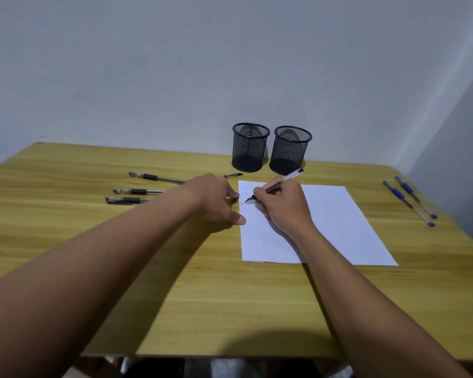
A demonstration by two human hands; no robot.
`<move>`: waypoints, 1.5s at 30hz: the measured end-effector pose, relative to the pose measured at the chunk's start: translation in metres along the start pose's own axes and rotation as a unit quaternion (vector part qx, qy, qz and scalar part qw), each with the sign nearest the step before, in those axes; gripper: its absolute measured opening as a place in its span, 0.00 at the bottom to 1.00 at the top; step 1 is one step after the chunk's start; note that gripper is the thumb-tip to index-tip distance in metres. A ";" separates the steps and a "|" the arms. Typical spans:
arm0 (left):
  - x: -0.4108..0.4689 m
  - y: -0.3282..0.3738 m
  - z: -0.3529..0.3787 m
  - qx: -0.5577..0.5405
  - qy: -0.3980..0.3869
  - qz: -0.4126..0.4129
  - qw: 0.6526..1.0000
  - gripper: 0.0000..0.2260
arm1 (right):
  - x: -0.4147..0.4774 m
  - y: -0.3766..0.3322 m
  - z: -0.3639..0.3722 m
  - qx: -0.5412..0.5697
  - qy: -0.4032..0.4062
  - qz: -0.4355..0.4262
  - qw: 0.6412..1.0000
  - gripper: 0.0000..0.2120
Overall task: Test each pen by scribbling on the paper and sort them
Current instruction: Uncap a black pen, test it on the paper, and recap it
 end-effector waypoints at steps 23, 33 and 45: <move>-0.001 -0.003 0.003 0.004 -0.026 0.000 1.000 0.38 | -0.002 -0.012 -0.008 0.086 0.004 0.100 0.991 0.09; 0.029 -0.030 -0.024 -0.156 0.195 -0.094 0.964 0.17 | 0.008 -0.029 -0.023 0.113 0.029 0.063 0.991 0.06; 0.049 -0.019 -0.014 -0.187 0.258 -0.049 0.947 0.08 | 0.020 -0.027 -0.035 0.199 0.035 0.110 0.973 0.05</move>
Point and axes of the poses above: each hand's wrist, its own x-axis towards the middle knuckle, its own z-axis out of the palm, y = z × x, the point moved 5 cm from there along x, towards the middle knuckle, and after that the axes turned 13 degrees about y, right-handed, at the moved point
